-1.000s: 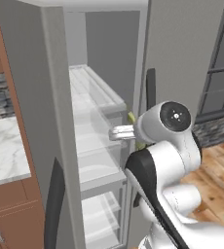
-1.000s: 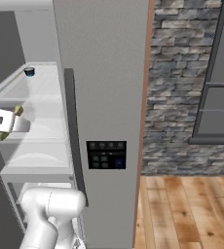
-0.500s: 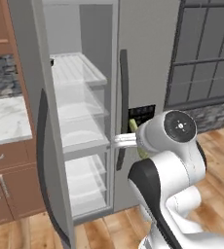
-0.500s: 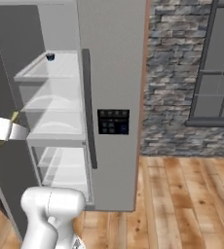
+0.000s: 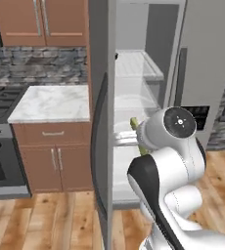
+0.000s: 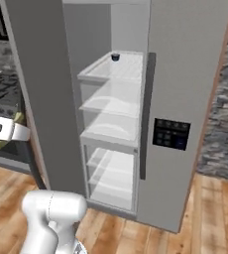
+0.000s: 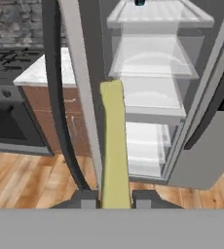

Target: Pick the egg and butter from the fridge and place them by the bowl for mixing.

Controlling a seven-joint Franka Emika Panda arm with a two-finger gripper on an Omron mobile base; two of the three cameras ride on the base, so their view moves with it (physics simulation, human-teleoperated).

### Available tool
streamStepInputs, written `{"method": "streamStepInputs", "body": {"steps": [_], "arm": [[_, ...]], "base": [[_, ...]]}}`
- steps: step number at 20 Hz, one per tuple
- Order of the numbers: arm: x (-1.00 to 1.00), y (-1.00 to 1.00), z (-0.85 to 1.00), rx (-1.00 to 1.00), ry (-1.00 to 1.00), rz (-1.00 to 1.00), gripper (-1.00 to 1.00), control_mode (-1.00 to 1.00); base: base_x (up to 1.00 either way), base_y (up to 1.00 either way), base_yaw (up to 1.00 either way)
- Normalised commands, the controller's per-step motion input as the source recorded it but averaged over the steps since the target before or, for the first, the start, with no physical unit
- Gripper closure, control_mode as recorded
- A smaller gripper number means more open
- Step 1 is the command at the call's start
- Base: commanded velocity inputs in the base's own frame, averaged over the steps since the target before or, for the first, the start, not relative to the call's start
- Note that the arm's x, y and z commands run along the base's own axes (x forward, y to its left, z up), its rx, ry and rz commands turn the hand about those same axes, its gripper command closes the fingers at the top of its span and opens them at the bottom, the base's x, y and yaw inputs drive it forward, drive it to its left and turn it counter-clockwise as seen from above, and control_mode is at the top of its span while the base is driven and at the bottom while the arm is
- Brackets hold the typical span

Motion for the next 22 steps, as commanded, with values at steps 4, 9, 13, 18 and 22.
{"method": "streamStepInputs", "body": {"steps": [4, 9, 13, 18, 22], "arm": [[0.0, 0.0, 0.0, 0.0, 0.0, 0.0, 1.0, 1.0], [0.0, 0.0, 0.0, 0.0, 0.0, 0.0, 1.0, 1.0], [0.0, 0.0, 0.0, 0.0, 0.0, 0.0, 1.0, 1.0], [0.0, 0.0, 0.0, 0.0, 0.0, 0.0, 1.0, 1.0], [0.0, 0.0, 0.0, 0.0, 0.0, 0.0, 1.0, 1.0]], "base": [[-0.76, 0.0, 0.73], [-0.65, 0.0, 0.79], [-0.41, 0.0, 0.88], [-0.14, 0.0, 0.99], [-0.09, 0.0, 1.0]]}}
